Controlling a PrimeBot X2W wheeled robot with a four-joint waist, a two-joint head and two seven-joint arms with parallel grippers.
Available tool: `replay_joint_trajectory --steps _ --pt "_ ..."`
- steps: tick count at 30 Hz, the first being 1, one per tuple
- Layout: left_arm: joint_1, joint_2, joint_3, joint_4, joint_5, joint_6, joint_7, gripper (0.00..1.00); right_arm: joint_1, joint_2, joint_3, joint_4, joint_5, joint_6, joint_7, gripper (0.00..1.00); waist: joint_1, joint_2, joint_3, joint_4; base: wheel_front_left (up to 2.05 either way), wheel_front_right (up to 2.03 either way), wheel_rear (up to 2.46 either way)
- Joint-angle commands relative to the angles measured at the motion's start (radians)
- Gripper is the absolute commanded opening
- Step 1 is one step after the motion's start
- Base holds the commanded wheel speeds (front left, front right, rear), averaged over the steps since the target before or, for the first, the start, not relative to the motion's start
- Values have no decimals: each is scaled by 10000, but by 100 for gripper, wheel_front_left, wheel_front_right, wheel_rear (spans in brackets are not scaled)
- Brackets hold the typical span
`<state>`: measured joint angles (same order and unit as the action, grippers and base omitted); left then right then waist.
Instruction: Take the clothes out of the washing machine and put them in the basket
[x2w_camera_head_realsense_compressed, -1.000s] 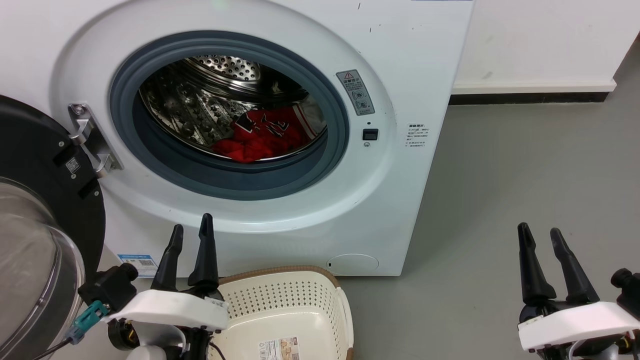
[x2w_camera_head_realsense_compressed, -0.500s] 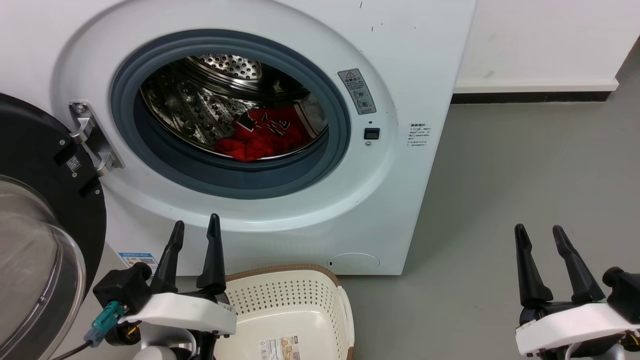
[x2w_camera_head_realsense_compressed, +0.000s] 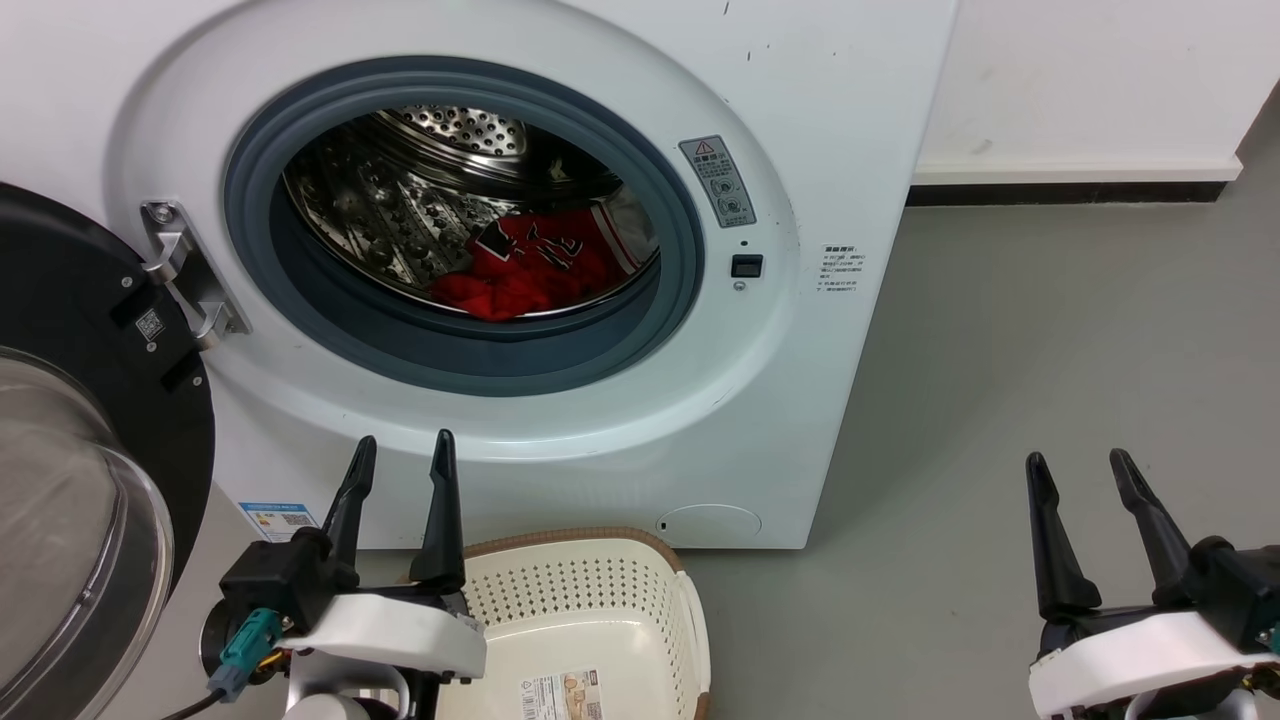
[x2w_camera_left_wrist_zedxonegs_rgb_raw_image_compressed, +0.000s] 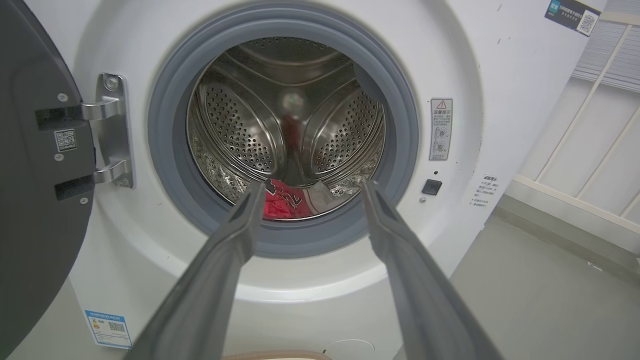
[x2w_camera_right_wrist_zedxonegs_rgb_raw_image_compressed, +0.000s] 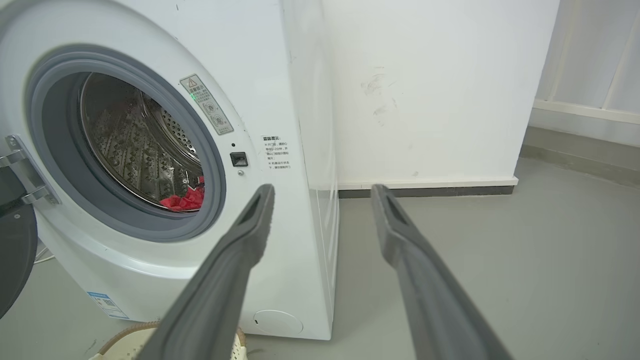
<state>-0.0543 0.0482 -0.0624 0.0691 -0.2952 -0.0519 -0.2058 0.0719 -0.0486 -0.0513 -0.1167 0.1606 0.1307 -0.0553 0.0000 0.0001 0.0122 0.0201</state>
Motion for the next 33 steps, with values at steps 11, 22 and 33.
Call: replay_joint_trajectory --steps 11,22,33 --pt "67 28 -111 -19 1092 160 -285 100 235 -30 67 -229 -968 -1 -43 100 0 -1 -7 54 0 0 0" --pt "53 29 -136 2 1764 186 -491 100 296 -28 72 -323 -1557 -1 -145 100 0 -1 84 93 0 0 0" --pt "87 29 -151 32 2105 293 -600 100 353 -28 35 -306 -1784 -1 -249 100 0 -1 125 113 0 0 0"
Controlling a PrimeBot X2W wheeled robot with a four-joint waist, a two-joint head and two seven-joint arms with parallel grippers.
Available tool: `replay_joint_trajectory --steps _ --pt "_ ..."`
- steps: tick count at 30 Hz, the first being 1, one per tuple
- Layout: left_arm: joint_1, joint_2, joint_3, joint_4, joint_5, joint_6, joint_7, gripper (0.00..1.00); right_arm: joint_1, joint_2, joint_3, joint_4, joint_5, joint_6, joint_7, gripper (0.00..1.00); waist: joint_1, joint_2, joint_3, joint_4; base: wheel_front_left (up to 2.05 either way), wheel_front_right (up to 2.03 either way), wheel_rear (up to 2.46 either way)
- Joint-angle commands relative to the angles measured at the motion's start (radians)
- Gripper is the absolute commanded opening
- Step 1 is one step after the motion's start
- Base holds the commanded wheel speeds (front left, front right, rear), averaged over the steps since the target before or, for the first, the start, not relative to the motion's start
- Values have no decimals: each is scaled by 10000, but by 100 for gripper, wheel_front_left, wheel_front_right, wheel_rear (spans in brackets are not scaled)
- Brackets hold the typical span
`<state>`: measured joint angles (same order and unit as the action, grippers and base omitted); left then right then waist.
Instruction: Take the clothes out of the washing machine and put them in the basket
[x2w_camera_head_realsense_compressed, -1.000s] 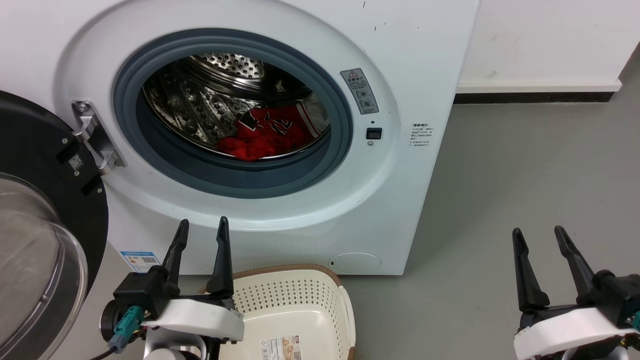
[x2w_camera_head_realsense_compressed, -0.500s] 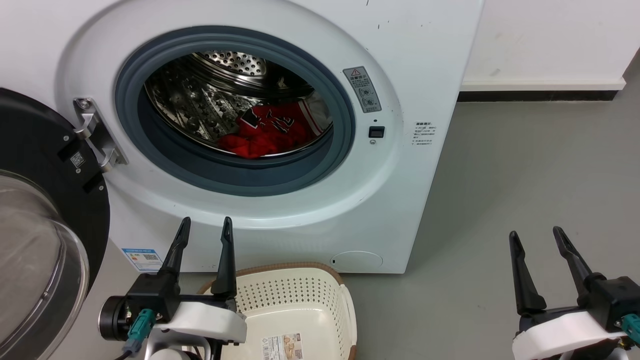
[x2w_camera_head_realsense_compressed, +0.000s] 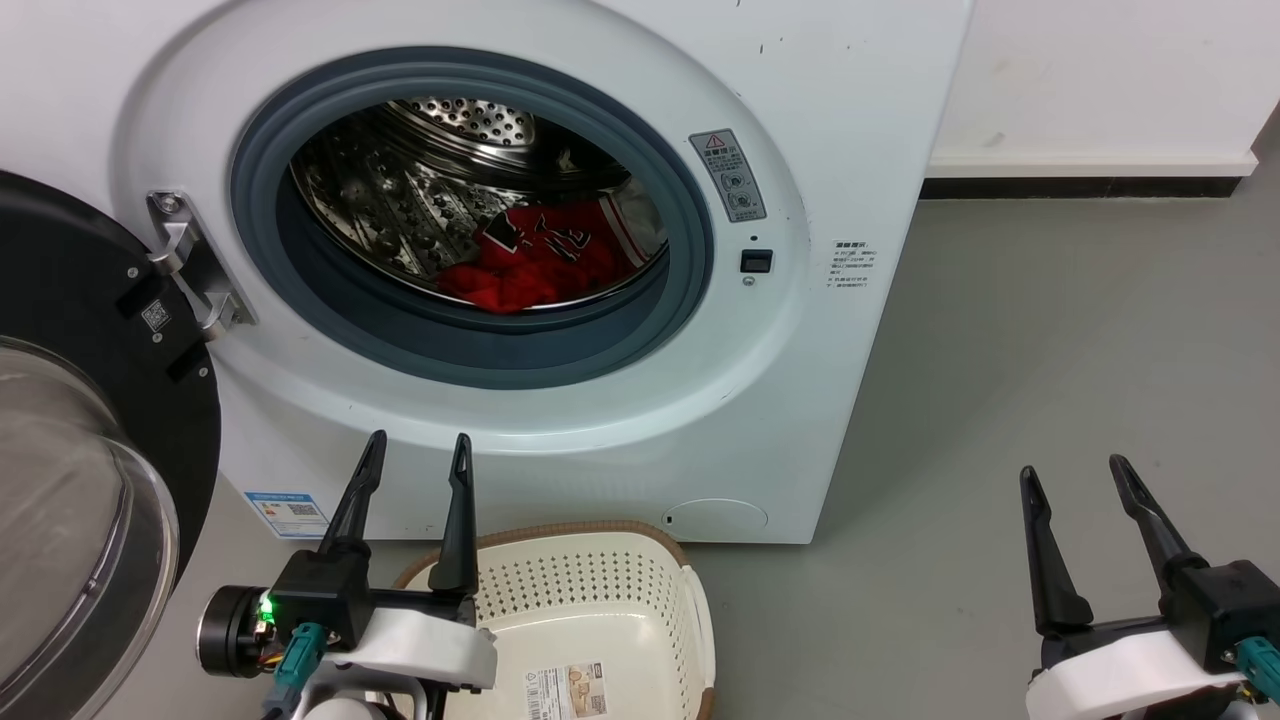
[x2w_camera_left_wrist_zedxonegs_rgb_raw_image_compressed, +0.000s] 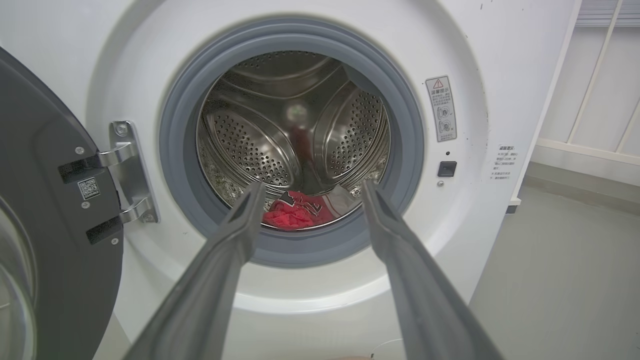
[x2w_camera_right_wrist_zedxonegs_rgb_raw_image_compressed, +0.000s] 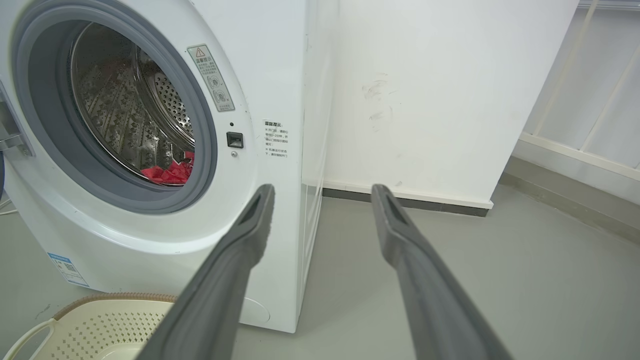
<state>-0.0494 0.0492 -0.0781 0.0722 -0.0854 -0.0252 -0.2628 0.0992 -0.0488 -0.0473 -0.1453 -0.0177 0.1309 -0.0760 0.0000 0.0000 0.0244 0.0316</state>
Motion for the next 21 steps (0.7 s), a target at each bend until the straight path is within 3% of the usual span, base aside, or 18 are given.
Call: replay_joint_trajectory --steps 1,21 --pt "34 19 13 7 0 32 -29 100 80 -26 -13 -13 16 -3 -42 100 0 0 6 -5 0 0 0" --pt "-42 18 44 44 -82 18 -29 100 -8 -26 -53 21 158 -3 -20 100 0 0 149 -35 0 0 0"
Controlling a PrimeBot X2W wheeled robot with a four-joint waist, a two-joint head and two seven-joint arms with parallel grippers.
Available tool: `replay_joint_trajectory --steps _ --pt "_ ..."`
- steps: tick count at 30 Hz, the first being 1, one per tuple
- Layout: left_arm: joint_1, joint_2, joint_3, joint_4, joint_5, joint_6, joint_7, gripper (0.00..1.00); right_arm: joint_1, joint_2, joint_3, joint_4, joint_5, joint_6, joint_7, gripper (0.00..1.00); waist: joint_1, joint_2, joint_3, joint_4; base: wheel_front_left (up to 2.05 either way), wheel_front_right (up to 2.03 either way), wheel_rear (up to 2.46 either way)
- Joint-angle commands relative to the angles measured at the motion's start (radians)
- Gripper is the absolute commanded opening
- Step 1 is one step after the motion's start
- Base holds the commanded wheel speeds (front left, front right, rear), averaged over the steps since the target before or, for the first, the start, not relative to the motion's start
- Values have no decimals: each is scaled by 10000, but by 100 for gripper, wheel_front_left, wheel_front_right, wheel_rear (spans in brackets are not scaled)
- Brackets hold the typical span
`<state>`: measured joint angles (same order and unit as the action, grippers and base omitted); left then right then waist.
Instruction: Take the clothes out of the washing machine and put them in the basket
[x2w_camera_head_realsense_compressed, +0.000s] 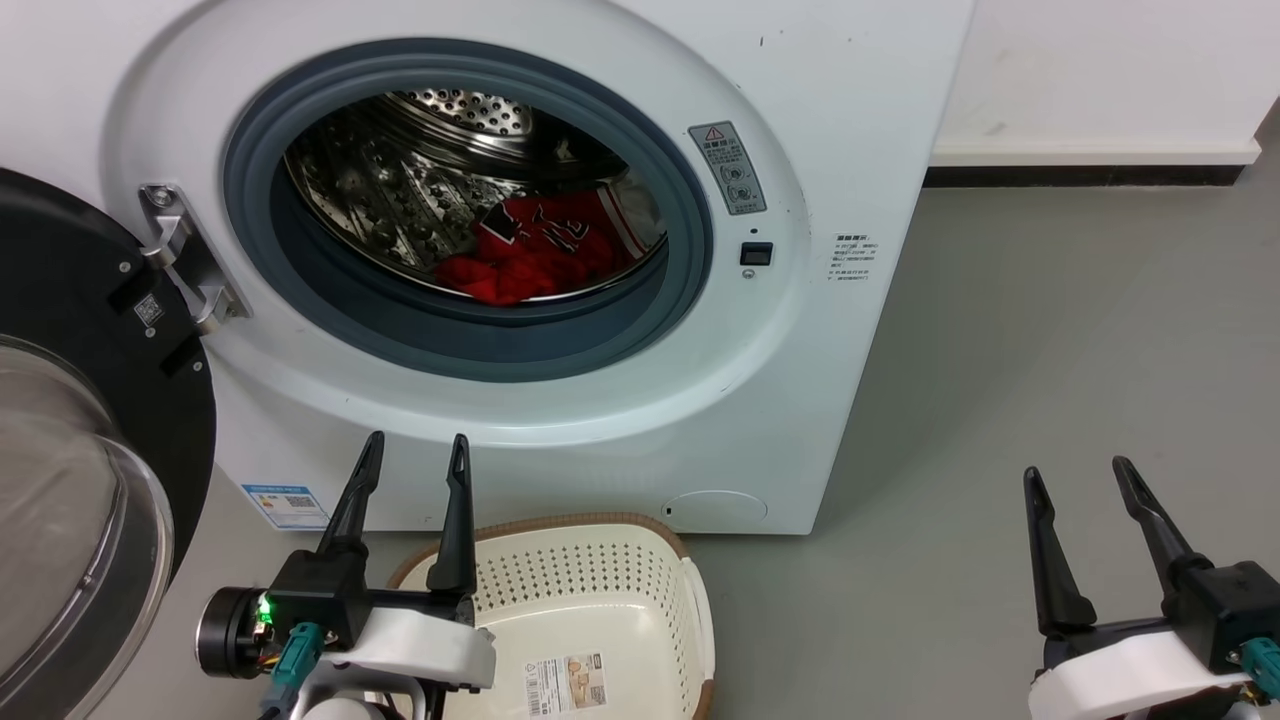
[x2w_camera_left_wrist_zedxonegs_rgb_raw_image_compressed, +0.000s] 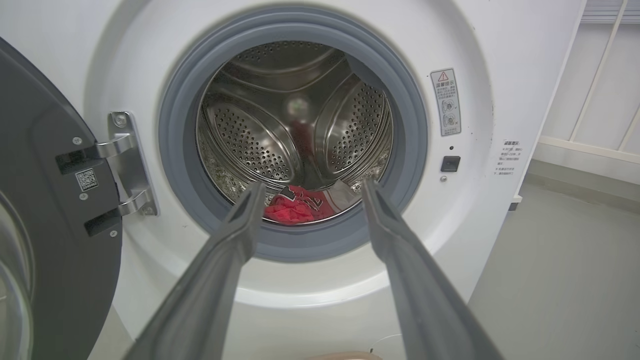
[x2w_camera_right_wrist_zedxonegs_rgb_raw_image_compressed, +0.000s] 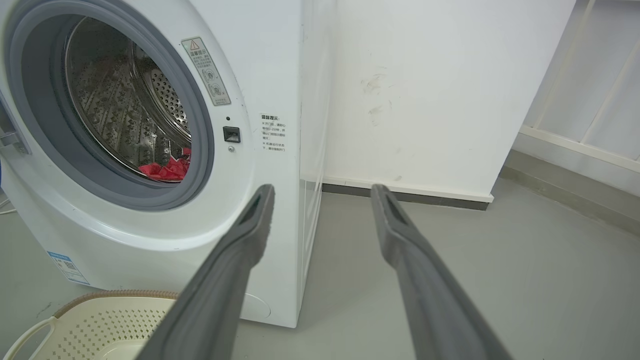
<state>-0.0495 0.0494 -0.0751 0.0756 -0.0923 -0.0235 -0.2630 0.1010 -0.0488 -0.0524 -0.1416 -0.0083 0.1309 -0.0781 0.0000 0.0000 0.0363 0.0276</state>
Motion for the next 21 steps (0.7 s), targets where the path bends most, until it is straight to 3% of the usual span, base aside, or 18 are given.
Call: replay_joint_trajectory --steps 1,9,21 --pt "-76 16 12 3 -20 0 -27 100 -57 -26 2 -33 72 -3 3 100 0 0 80 6 0 0 0" --pt "-499 16 86 -61 -13 -18 -27 100 -444 -24 69 -245 37 -3 -23 100 0 0 946 29 0 0 0" --pt "-1942 27 517 184 116 -167 -27 100 -1581 -21 344 -655 1 -3 -154 100 0 0 3198 -223 0 0 0"
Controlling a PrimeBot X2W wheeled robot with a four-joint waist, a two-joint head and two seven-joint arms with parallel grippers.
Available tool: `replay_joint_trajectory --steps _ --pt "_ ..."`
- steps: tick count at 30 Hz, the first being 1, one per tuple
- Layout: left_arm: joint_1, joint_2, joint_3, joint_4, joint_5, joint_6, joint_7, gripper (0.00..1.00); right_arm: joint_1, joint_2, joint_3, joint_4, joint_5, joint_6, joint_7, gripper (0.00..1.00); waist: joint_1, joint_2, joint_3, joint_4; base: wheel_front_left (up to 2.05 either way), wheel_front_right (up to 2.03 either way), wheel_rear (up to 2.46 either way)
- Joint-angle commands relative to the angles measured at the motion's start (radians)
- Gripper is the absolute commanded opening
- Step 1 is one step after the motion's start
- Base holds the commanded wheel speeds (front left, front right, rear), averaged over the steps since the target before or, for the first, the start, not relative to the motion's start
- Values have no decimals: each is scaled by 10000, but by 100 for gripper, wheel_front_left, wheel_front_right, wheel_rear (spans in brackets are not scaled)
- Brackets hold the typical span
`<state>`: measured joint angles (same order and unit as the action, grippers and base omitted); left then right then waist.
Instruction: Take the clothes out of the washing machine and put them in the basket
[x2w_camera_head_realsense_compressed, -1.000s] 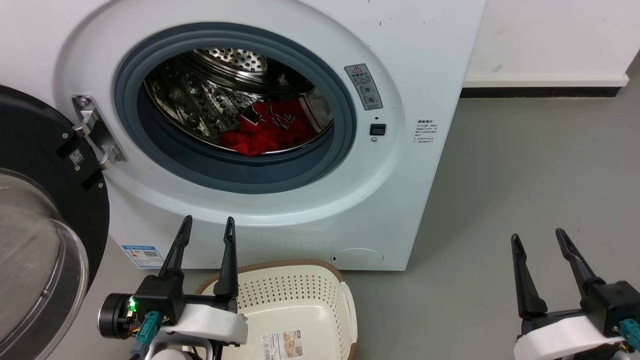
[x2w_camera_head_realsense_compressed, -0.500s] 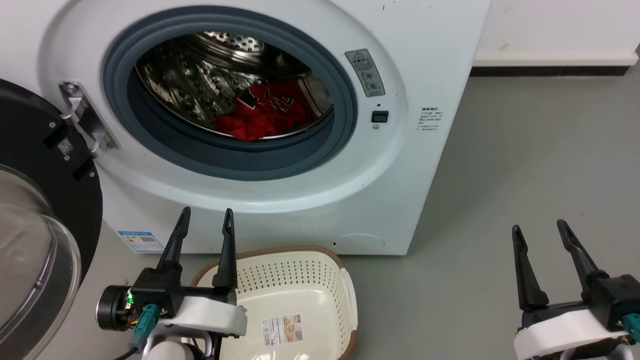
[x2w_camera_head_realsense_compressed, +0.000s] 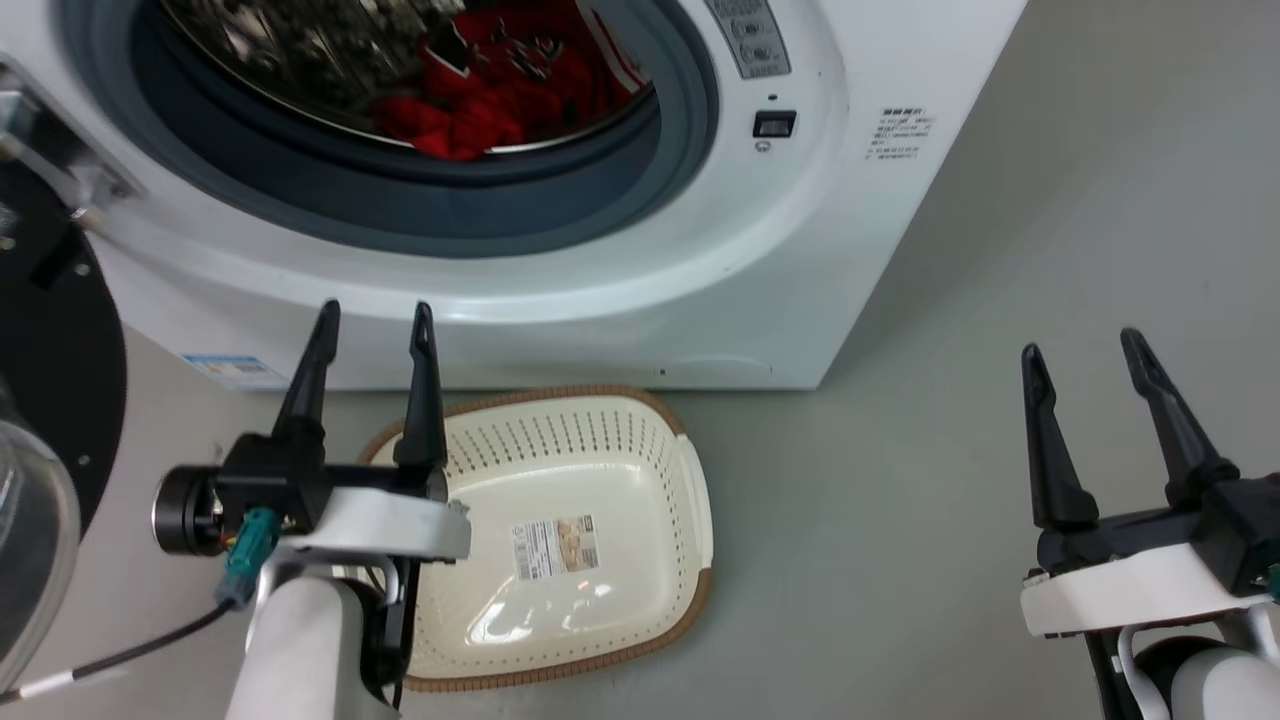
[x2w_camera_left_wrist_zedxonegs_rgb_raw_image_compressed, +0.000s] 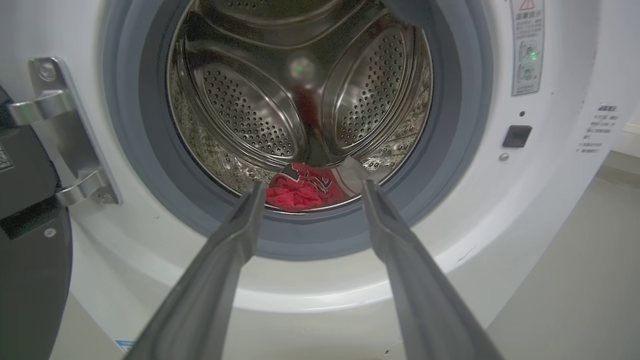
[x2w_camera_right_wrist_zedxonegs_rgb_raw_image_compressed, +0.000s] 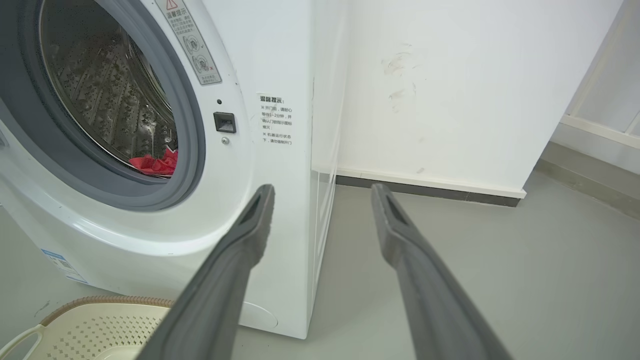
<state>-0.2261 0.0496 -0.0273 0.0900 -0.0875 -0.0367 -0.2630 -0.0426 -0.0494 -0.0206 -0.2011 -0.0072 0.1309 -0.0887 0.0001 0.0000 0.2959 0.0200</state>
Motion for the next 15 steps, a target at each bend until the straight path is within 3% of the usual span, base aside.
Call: replay_joint_trajectory --steps 1,15 --pt "-362 31 89 143 61 -53 -27 100 -244 -16 41 -84 -8 -3 -81 100 -1 0 779 -192 0 0 0" --pt "-3703 829 711 2301 205 -327 -27 100 -1150 -11 373 -25 231 -3 -381 100 -1 0 2957 -906 0 0 0"
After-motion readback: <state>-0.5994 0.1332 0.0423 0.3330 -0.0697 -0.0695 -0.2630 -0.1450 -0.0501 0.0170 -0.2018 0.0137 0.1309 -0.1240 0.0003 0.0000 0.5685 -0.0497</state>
